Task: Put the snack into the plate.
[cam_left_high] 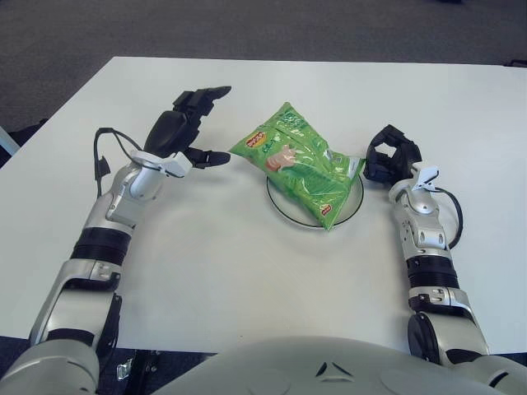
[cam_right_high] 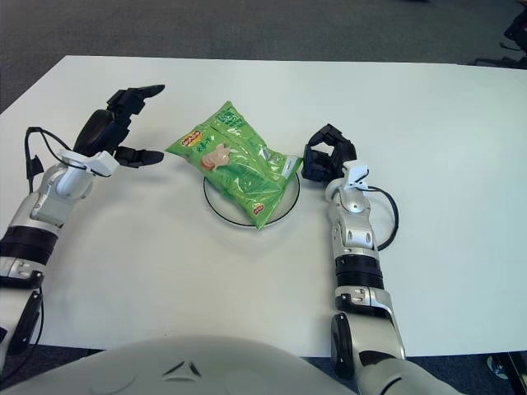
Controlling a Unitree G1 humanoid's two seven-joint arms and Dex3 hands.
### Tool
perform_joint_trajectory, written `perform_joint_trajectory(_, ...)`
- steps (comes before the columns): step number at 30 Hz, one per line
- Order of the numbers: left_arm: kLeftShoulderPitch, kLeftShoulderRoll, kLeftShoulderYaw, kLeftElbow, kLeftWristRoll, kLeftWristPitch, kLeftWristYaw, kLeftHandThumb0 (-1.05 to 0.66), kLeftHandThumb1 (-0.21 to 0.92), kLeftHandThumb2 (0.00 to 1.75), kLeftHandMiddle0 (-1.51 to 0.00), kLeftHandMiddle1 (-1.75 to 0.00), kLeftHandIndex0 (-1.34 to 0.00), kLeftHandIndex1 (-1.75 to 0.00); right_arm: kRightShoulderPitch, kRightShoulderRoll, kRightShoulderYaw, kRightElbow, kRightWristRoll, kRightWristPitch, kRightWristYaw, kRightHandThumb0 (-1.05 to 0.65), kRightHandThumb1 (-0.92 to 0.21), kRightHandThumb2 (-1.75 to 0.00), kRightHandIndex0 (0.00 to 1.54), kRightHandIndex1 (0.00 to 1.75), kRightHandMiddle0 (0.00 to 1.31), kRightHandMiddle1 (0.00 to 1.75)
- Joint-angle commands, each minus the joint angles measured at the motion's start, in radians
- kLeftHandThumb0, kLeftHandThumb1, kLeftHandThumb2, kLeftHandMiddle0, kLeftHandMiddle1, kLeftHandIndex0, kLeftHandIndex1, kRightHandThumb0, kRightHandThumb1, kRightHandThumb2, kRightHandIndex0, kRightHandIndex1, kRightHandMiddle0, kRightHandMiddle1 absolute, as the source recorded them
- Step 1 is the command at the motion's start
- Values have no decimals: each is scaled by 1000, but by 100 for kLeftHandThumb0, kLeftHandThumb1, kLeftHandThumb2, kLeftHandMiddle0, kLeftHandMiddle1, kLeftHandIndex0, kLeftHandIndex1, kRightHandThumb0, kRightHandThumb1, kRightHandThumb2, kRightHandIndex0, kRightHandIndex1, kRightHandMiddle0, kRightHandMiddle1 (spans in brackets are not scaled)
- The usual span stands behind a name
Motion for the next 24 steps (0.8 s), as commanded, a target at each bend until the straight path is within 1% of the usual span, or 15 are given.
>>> perform_joint_trajectory(1, 28, -78, 45, 62, -137, 35, -12, -65, 58, 81, -32, -103, 0, -114, 71, 18, -3, 52, 11, 22, 4, -51, -26, -139, 131, 175, 67, 175)
perform_joint_trajectory(2, 25, -87, 49, 70, -154, 34, -15, -60, 54, 89, -36, -115, -3, -125, 71, 18, -3, 52, 12, 23, 4, -51, -26, -139, 131, 175, 67, 175)
perform_joint_trajectory(3, 23, -95, 55, 85, -175, 28, -19, -56, 51, 94, -38, -123, -5, -132, 71, 17, -3, 52, 13, 23, 4, -51, -26, -139, 131, 175, 67, 175)
perform_joint_trajectory(4, 21, -100, 59, 96, -192, 24, -23, -53, 54, 92, -40, -127, -12, -139, 71, 17, -2, 52, 13, 23, 4, -51, -26, -139, 131, 175, 67, 175)
perform_joint_trajectory(5, 19, -103, 62, 103, -201, 20, -27, -48, 58, 89, -42, -133, -22, -150, 71, 16, -2, 52, 14, 23, 5, -51, -26, -139, 131, 175, 67, 175)
perform_joint_trajectory(6, 20, -107, 67, 111, -218, 16, -32, -44, 61, 87, -44, -138, -29, -156, 73, 16, -1, 50, 15, 25, 5, -51, -26, -139, 131, 175, 66, 175)
perform_joint_trajectory(7, 20, -111, 72, 118, -231, 12, -37, -36, 58, 91, -46, -141, -30, -159, 74, 16, -1, 48, 15, 26, 5, -51, -26, -139, 131, 175, 66, 175)
perform_joint_trajectory(8, 20, -113, 76, 124, -241, 8, -41, -23, 51, 101, -51, -149, -33, -164, 74, 16, 0, 46, 16, 26, 6, -51, -26, -139, 131, 175, 66, 175)
perform_joint_trajectory(9, 21, -123, 83, 134, -257, -1, -41, -15, 47, 108, -53, -154, -34, -167, 75, 16, 0, 46, 17, 27, 6, -51, -26, -139, 131, 175, 66, 175)
perform_joint_trajectory(11, 22, -137, 92, 149, -279, -13, -42, -10, 40, 118, -58, -162, -38, -167, 75, 16, 0, 46, 18, 28, 7, -51, -26, -139, 131, 175, 66, 175)
perform_joint_trajectory(12, 22, -142, 96, 155, -287, -17, -44, -7, 34, 125, -62, -166, -41, -167, 75, 16, 1, 46, 19, 28, 8, -51, -26, -139, 131, 175, 66, 175)
perform_joint_trajectory(14, 27, -168, 110, 163, -339, -10, -66, -4, 27, 134, -67, -170, -46, -165, 75, 16, 1, 46, 19, 28, 9, -51, -26, -139, 131, 175, 66, 175)
perform_joint_trajectory(17, 35, -215, 141, 165, -445, 22, -114, -2, 14, 148, -77, -174, -58, -159, 74, 16, 0, 47, 20, 28, 9, -51, -26, -139, 131, 175, 66, 175)
perform_joint_trajectory(20, 40, -245, 165, 160, -514, 56, -146, -2, 4, 157, -84, -174, -69, -154, 74, 17, -1, 47, 22, 29, 9, -51, -26, -139, 131, 175, 66, 175)
perform_joint_trajectory(24, 55, -287, 192, 122, -597, 137, -178, -2, -6, 167, -90, -175, -78, -151, 77, 17, -2, 38, 23, 35, 9, -51, -26, -139, 131, 175, 66, 175)
